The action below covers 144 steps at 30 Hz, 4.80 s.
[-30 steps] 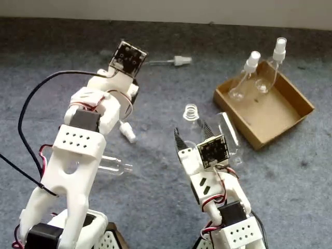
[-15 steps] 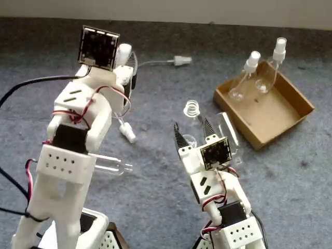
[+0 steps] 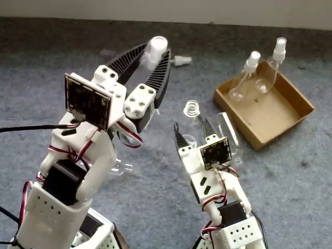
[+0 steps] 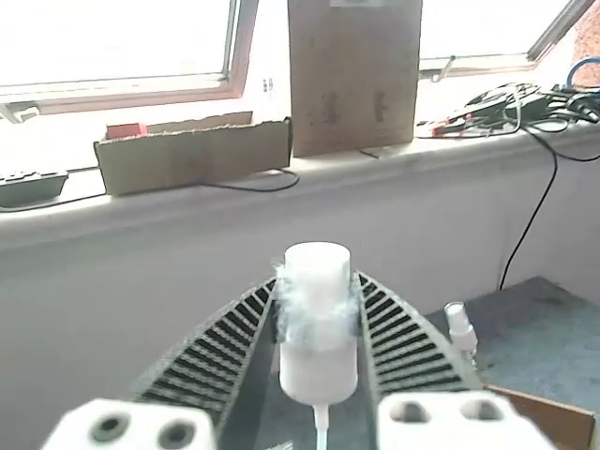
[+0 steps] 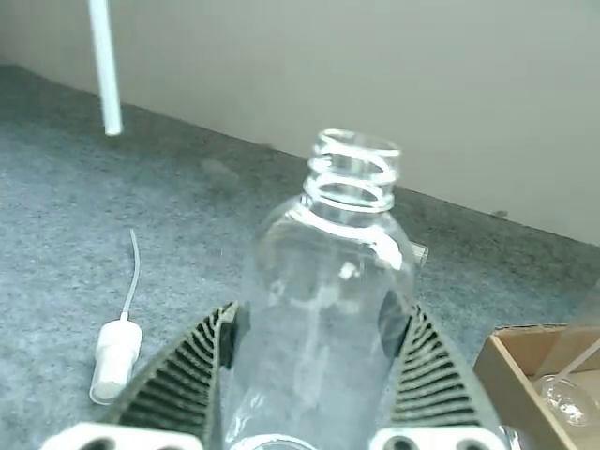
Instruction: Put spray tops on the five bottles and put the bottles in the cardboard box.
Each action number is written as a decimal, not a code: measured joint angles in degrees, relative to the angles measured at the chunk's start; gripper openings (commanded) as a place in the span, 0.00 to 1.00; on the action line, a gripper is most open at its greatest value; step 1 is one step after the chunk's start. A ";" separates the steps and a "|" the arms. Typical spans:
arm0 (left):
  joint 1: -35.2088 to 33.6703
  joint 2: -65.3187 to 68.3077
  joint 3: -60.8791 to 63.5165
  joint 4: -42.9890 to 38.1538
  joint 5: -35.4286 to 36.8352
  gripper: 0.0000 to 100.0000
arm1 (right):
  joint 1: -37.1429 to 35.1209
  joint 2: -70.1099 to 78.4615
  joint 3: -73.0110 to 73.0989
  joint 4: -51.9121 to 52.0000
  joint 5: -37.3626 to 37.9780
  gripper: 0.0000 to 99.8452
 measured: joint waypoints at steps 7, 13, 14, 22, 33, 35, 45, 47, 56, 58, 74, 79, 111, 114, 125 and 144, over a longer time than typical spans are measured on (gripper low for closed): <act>5.10 -0.09 0.00 -4.13 0.00 0.03 | -3.87 0.00 0.00 0.00 0.00 0.07; 5.27 -0.18 0.00 -10.73 0.00 0.03 | -3.96 0.00 0.00 0.00 0.00 0.07; 5.27 -0.18 0.00 -10.99 0.00 0.03 | -3.96 0.00 0.00 0.00 0.00 0.07; 5.63 -0.18 7.56 -18.73 0.00 0.03 | -3.96 0.00 0.00 0.00 0.00 0.07; 5.63 -0.18 14.86 -25.93 0.00 0.03 | -4.04 0.00 0.00 0.00 0.00 0.07; 5.71 -0.18 14.86 -26.11 0.00 0.03 | -4.04 0.00 0.00 0.00 0.00 0.07; 5.71 -0.18 14.86 -26.11 0.00 0.03 | -4.04 0.00 0.00 0.00 0.00 0.07; 5.71 -0.97 14.86 -26.11 0.00 0.03 | -4.04 0.00 0.00 0.00 0.00 0.07; 5.98 -7.38 14.77 -22.42 0.00 0.03 | -4.04 0.00 0.00 0.00 0.00 0.07; 5.98 -7.30 14.77 -22.24 0.00 0.03 | -4.04 0.00 0.00 0.00 0.00 0.07; 6.07 -4.04 24.53 -22.24 0.00 0.03 | -4.04 0.00 0.00 0.00 0.00 0.07; 7.30 -4.04 31.12 -22.24 0.00 0.03 | -4.04 0.00 0.00 0.00 0.00 0.07; 5.01 -4.22 43.43 -32.97 0.00 0.04 | -4.04 0.18 0.00 0.00 -0.18 0.07; 5.01 -4.22 43.43 -32.97 0.00 0.04 | -4.04 0.18 0.00 0.00 -0.18 0.07; 4.92 -4.48 43.43 -29.89 -0.09 0.04 | -4.04 0.18 0.00 0.09 -0.18 0.07; 1.32 -4.22 42.81 -28.31 0.35 0.14 | -4.13 0.09 0.00 0.09 0.00 0.07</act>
